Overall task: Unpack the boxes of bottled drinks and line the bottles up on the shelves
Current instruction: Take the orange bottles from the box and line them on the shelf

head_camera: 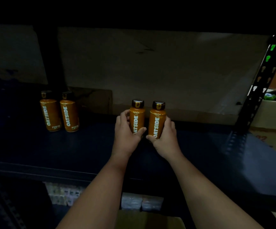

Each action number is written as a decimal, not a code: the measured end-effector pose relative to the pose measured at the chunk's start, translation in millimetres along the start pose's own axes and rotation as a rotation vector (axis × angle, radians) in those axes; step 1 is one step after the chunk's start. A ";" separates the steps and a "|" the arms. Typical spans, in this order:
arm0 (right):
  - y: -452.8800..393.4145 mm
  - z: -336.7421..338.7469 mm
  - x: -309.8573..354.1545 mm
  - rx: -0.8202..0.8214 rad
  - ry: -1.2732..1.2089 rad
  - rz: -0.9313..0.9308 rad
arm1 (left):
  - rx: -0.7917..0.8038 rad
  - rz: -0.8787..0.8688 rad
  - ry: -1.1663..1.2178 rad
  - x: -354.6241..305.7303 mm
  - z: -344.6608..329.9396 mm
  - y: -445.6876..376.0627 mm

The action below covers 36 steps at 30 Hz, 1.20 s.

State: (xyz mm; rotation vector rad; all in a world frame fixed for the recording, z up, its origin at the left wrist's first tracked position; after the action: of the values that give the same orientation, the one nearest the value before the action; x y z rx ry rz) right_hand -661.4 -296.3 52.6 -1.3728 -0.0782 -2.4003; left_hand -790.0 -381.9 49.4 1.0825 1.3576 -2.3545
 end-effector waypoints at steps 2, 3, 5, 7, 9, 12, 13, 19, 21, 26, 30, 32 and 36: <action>0.4 -3.3 2.8 0.000 0.033 -0.016 | -0.019 0.039 -0.034 0.1 2.0 -0.3; 0.8 -5.6 4.9 -0.002 0.045 -0.028 | -0.032 0.063 -0.055 0.0 4.4 -0.7; 1.4 -11.4 11.3 -0.002 0.053 -0.045 | -0.049 0.081 -0.110 1.8 12.1 -1.5; 1.1 -22.4 22.3 0.013 0.053 -0.051 | -0.050 0.071 -0.168 8.4 27.4 -3.8; 1.9 -32.1 30.6 0.026 0.054 -0.063 | -0.030 0.089 -0.217 15.8 43.5 -6.9; 7.4 -56.5 48.4 0.046 0.062 -0.056 | -0.044 0.112 -0.288 31.9 79.3 -11.6; 9.7 -65.5 54.0 0.052 0.063 -0.050 | -0.051 0.113 -0.301 36.6 90.9 -12.8; 17.6 -115.9 81.3 0.090 0.044 -0.012 | -0.032 0.118 -0.372 55.1 128.9 -16.9; 18.2 -127.8 87.8 0.077 0.050 -0.013 | -0.044 0.115 -0.392 58.6 131.5 -16.9; 14.5 -143.0 96.5 0.054 0.083 -0.012 | -0.103 0.133 -0.427 64.2 131.2 -17.8; 14.9 -146.3 96.2 0.037 0.082 0.018 | -0.123 0.089 -0.552 61.8 129.3 -18.5; 15.9 -146.1 95.6 0.034 0.088 0.035 | -0.145 0.099 -0.565 61.8 129.4 -18.4; 22.4 -145.7 97.7 0.053 0.115 0.085 | -0.196 0.093 -0.505 63.8 130.8 -16.1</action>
State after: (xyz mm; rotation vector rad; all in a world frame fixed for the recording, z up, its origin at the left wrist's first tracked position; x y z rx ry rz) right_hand -817.7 -379.0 55.6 -1.1880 -0.0520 -2.3832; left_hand -907.4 -469.3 55.8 0.4407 1.2744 -2.1656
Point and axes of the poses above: each hand's wrist, its own y-axis away from the middle knuckle, its own z-axis out of the back of the hand, x = y × z, the point moved 2 cm from there along -y, towards the middle knuckle, and after that the axes turned 13 degrees about -z, right-handed, at the moved point
